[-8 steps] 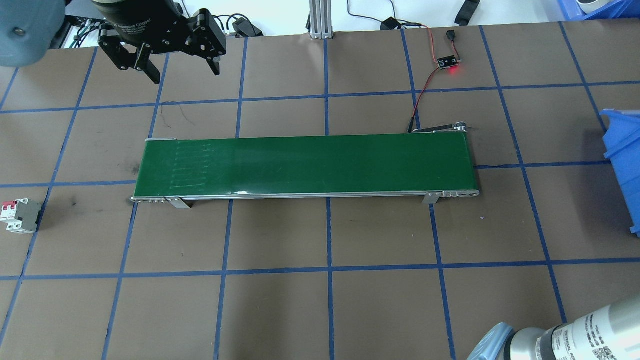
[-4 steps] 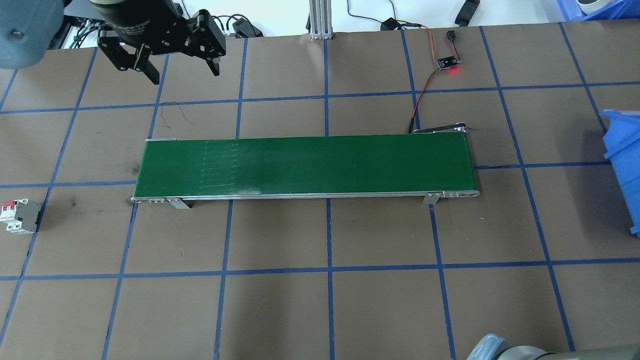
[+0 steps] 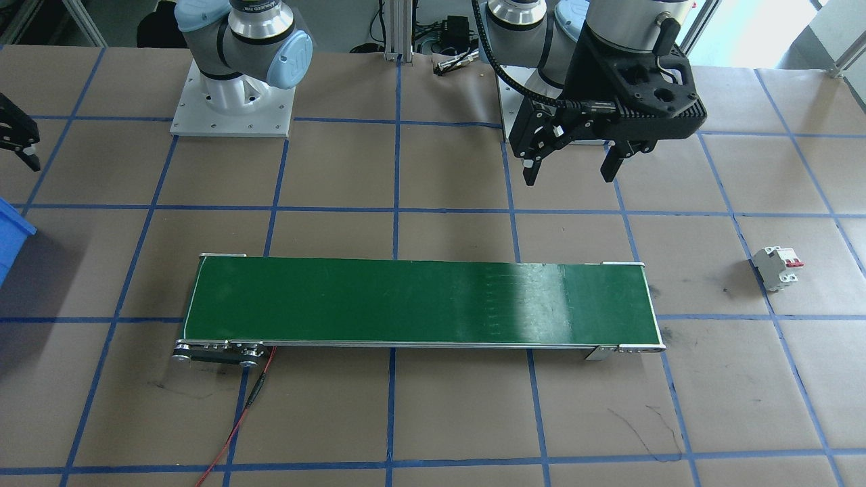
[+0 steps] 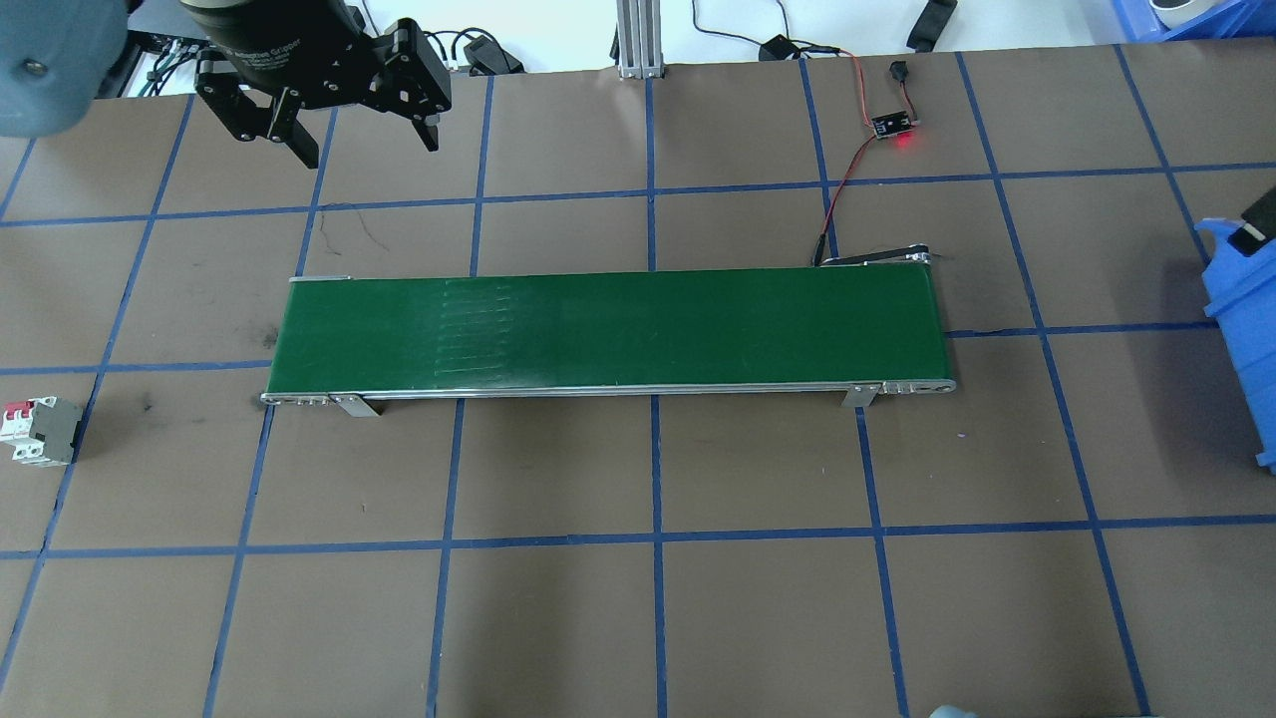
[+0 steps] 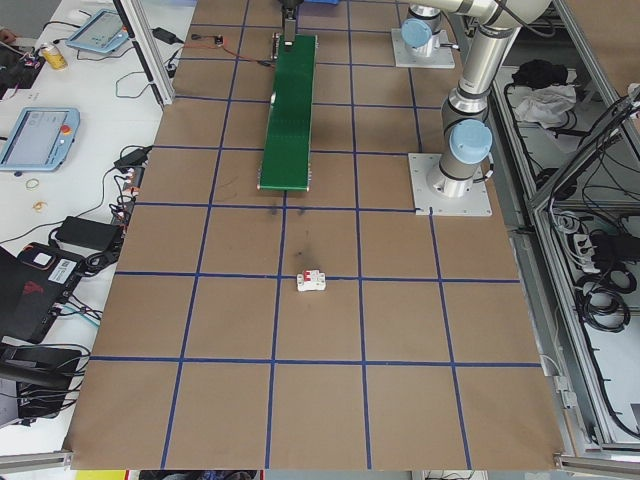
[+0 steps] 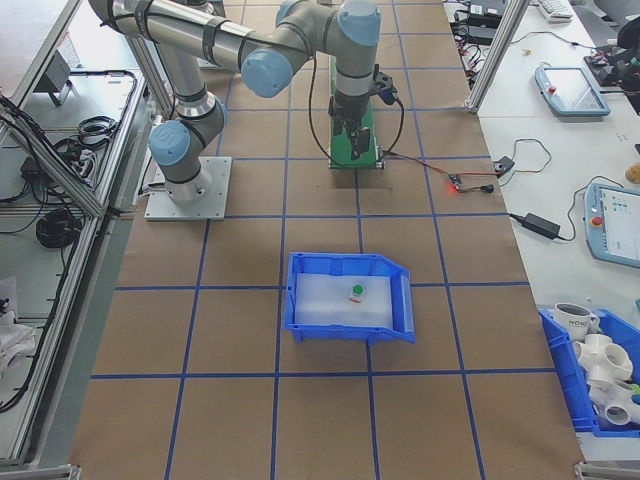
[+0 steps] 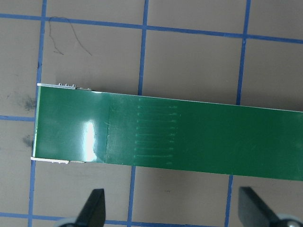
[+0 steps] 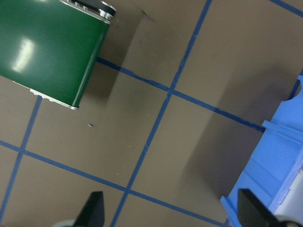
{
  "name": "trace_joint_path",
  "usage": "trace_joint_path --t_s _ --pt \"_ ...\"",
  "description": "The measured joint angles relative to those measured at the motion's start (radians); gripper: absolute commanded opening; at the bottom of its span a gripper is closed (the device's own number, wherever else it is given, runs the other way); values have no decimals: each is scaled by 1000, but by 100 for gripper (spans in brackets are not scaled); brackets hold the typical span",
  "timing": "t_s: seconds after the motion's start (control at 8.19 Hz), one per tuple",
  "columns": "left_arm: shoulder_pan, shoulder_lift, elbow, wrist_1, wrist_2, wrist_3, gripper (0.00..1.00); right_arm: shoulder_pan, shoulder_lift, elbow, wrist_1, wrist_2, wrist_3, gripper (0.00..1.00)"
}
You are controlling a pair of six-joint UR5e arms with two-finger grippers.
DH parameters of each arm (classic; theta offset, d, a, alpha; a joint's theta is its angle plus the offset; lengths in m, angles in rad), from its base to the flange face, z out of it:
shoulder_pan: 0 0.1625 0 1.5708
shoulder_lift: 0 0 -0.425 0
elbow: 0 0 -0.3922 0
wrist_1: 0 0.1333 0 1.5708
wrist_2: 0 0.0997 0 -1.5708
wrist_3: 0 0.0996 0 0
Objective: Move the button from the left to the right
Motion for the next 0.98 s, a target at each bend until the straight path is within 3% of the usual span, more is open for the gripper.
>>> trace_joint_path --t_s 0.37,0.61,0.98 --pt "1 5 0 0 0 0 100 244 -32 -17 68 -2 436 100" --pt "1 10 0 0 0 0 100 409 -26 -28 69 -5 694 100" --pt "1 10 0 0 0 -1 100 523 -7 -30 43 -4 861 100"
